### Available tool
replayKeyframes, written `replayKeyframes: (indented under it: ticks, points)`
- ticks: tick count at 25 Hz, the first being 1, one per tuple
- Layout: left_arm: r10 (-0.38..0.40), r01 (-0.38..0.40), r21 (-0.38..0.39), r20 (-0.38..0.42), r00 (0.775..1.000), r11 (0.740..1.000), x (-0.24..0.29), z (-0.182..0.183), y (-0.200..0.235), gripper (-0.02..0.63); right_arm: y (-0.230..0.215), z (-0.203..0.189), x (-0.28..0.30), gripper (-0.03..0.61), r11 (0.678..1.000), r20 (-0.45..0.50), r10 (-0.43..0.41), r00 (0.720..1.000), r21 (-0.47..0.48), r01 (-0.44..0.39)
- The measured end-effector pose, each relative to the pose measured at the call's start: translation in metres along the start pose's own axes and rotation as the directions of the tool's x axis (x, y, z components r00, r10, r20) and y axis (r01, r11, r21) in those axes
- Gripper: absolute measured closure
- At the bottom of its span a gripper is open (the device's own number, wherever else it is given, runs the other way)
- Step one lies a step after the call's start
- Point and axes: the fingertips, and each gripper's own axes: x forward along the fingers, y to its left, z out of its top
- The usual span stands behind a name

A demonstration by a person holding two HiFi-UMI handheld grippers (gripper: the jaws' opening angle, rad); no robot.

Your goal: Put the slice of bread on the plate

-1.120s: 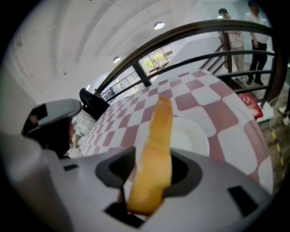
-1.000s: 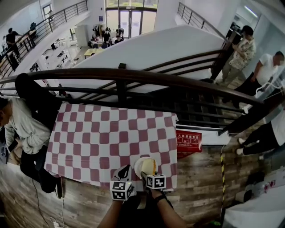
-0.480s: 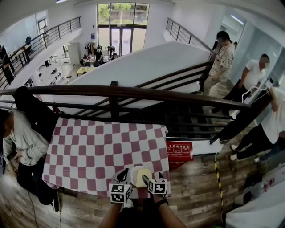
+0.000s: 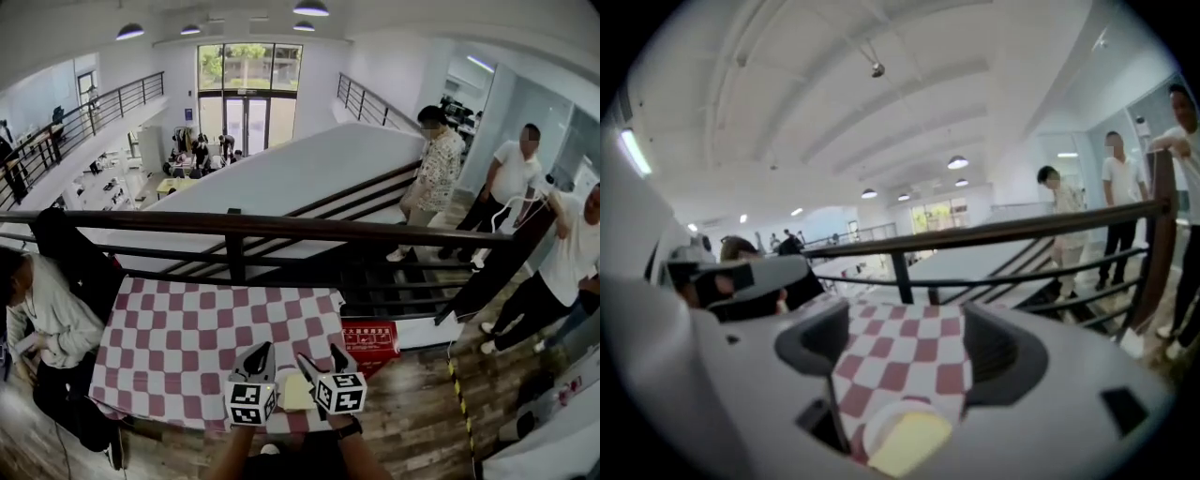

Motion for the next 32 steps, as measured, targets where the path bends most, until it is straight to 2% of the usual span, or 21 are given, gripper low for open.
replayKeyframes:
  ticks: [3, 5, 7, 8, 11, 14, 19, 23, 28, 32]
  points:
    - [0.014, -0.016, 0.033, 0.061, 0.998, 0.999, -0.007, 0.025, -0.003, 0.595, 0.02, 0.027, -0.016, 0.359, 0.999, 0.075, 0.043, 0.996, 0.006, -0.043]
    - [-0.002, -0.002, 0.039, 0.086, 0.996, 0.999, -0.017, 0.045, -0.007, 0.595, 0.036, 0.046, -0.031, 0.42, 0.999, 0.122, 0.048, 0.991, -0.021, -0.045]
    - [-0.008, 0.003, 0.043, 0.104, 0.995, 0.999, -0.026, 0.059, -0.01, 0.595, 0.047, 0.062, -0.042, 0.52, 0.997, 0.17, 0.047, 0.984, -0.062, -0.037]
    - [-0.009, 0.004, 0.044, 0.109, 0.994, 0.999, -0.026, 0.061, -0.011, 0.595, 0.048, 0.068, -0.044, 0.537, 0.996, 0.193, 0.052, 0.98, -0.077, -0.038]
    - [-0.008, 0.003, 0.047, 0.113, 0.994, 0.999, -0.019, 0.058, -0.013, 0.595, 0.046, 0.081, -0.046, 0.563, 0.994, 0.256, 0.063, 0.965, -0.101, -0.038]
    - [-0.009, 0.002, 0.065, 0.103, 0.995, 0.998, -0.019, 0.057, -0.015, 0.595, 0.049, 0.092, -0.053, 0.565, 0.991, 0.293, 0.033, 0.956, -0.132, 0.006]
    - [-0.014, 0.01, 0.061, 0.07, 0.997, 0.998, -0.019, 0.043, -0.019, 0.595, 0.054, 0.09, -0.053, 0.565, 0.985, 0.279, 0.04, 0.959, -0.173, 0.009]
    - [-0.026, 0.021, 0.055, 0.089, 0.996, 0.998, -0.021, 0.045, -0.021, 0.595, 0.063, 0.091, -0.053, 0.565, 0.982, 0.307, 0.077, 0.948, -0.188, -0.019]
    - [-0.012, 0.007, 0.061, 0.083, 0.996, 0.998, -0.021, 0.039, -0.016, 0.595, 0.062, 0.093, -0.05, 0.565, 0.98, 0.337, 0.055, 0.94, -0.2, 0.015]
    - [-0.003, -0.001, 0.059, 0.055, 0.998, 0.998, -0.017, 0.029, -0.01, 0.595, 0.056, 0.084, -0.041, 0.565, 0.984, 0.319, 0.035, 0.947, -0.178, 0.023]
